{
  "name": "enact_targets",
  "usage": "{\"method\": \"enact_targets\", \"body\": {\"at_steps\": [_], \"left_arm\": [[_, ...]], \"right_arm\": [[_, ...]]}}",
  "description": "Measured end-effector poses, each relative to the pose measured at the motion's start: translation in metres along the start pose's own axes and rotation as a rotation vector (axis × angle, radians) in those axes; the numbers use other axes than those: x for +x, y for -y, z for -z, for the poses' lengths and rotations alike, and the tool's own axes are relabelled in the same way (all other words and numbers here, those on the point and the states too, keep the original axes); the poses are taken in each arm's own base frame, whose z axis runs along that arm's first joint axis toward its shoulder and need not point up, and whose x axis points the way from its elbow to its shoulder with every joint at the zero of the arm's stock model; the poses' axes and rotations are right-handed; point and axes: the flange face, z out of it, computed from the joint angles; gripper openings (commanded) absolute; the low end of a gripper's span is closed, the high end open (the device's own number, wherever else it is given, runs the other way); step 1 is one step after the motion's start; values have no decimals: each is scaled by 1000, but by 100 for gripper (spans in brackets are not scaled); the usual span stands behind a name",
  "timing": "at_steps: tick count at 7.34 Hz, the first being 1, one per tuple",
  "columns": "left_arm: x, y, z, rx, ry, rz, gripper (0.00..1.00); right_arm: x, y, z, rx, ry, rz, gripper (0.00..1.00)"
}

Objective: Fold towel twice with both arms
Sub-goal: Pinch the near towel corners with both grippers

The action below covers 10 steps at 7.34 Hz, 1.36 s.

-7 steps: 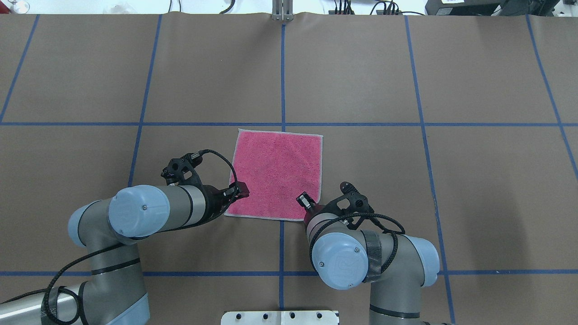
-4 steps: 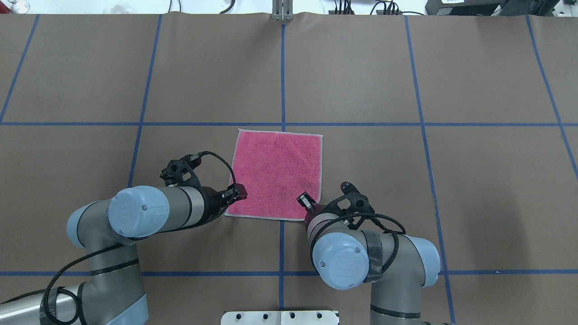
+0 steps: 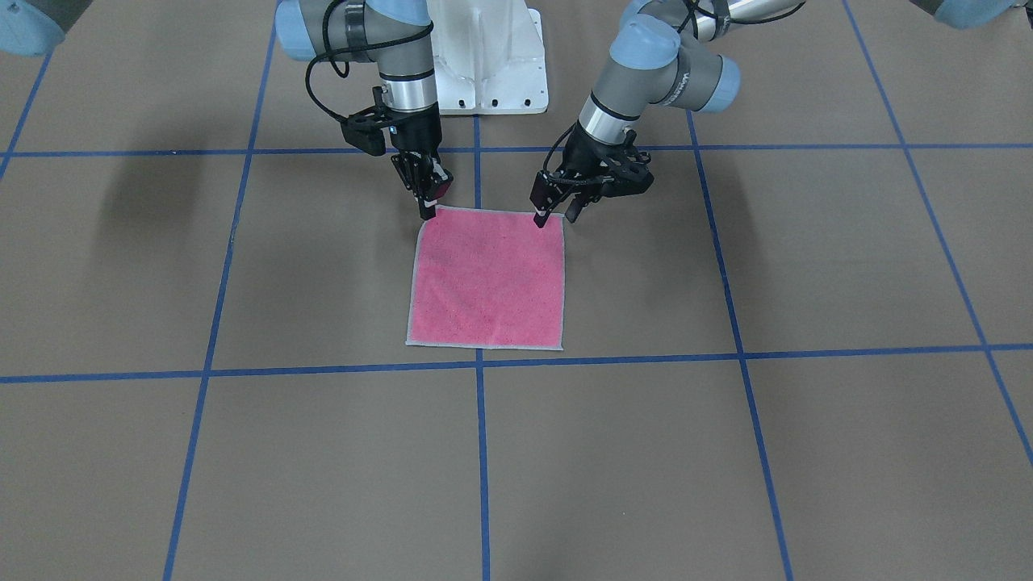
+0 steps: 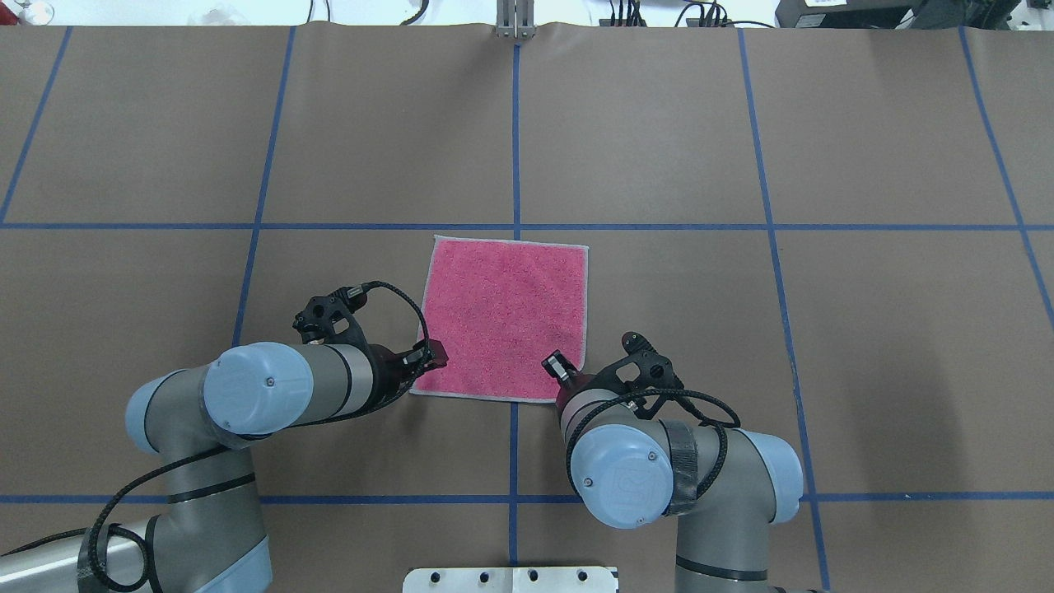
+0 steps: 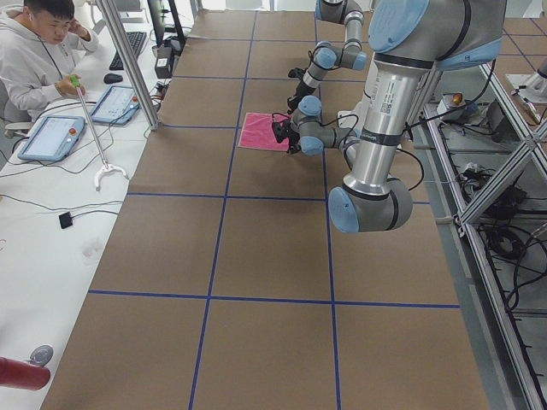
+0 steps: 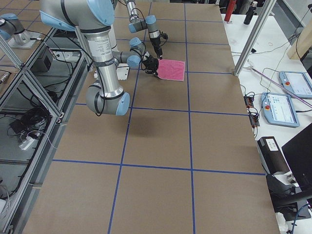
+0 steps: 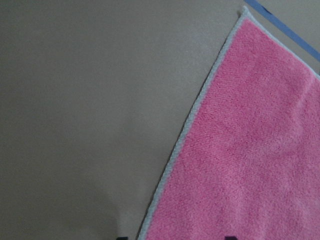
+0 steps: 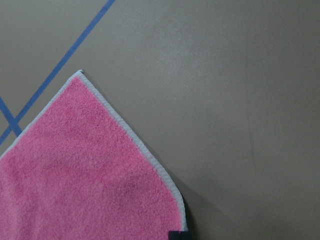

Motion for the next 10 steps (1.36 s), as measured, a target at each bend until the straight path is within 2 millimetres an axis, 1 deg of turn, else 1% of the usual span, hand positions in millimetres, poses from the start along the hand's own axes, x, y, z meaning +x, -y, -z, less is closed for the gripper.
{"method": "enact_targets", "body": {"at_steps": [10], "left_arm": [[0, -11, -1, -17, 0, -9, 73]], "right_arm": [[-1, 2, -1, 3, 1, -2, 0]]}}
